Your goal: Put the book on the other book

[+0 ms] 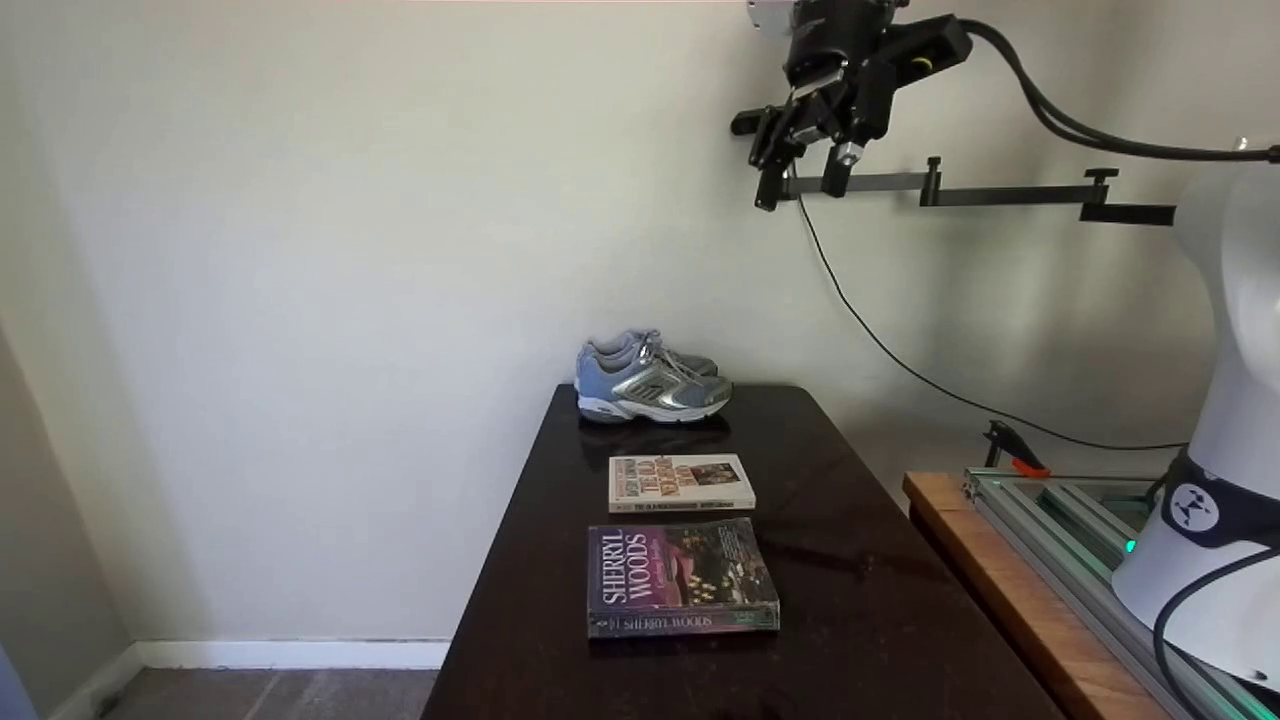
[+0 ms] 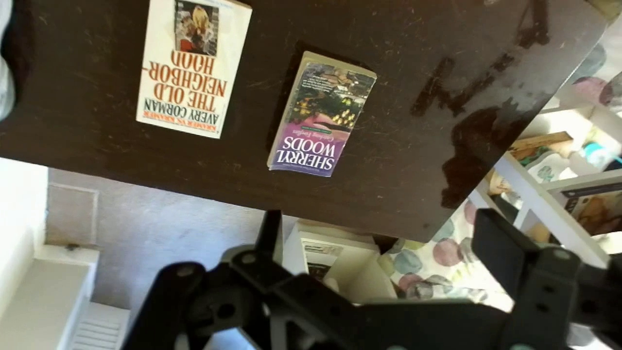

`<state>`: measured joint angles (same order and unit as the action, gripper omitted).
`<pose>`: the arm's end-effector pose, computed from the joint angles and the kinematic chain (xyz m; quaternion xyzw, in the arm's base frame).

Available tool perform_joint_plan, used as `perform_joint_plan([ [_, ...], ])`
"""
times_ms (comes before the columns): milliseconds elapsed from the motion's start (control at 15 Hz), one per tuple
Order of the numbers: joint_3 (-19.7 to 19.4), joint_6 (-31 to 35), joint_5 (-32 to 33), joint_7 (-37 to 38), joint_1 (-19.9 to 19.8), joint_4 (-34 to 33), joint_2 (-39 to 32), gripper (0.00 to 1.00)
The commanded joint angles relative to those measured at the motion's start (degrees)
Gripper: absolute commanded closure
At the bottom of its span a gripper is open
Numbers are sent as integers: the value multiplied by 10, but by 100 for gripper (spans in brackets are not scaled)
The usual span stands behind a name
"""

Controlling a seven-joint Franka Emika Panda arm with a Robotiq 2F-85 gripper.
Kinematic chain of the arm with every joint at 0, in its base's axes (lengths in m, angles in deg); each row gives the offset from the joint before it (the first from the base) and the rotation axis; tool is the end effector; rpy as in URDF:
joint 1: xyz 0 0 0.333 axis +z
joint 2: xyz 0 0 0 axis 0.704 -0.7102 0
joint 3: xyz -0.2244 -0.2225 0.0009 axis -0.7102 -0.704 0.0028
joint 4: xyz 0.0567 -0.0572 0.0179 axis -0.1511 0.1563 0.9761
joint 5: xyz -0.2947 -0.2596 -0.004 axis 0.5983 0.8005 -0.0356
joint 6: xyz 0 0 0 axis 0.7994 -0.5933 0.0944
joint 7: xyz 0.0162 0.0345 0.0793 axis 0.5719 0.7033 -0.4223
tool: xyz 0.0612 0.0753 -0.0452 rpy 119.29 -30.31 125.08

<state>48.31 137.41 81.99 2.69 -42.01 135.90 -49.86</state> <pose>0.3284 -0.1756 0.4890 -0.9599 -0.2196 -0.1354 0.1096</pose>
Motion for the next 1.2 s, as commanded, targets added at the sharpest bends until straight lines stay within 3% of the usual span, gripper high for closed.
perform_joint_plan([
  [0, -25, 4, -52, -118, 22, -19, -63, 0],
  [333, 14, 63, -66, -94, -25, -10, -146, 0],
  [400, 22, 47, -62, -109, -34, -2, -119, 0],
  [800, 34, 62, -62, -105, -46, -3, -147, 0],
  [1133, 86, 159, -52, -4, -77, 24, -169, 0],
])
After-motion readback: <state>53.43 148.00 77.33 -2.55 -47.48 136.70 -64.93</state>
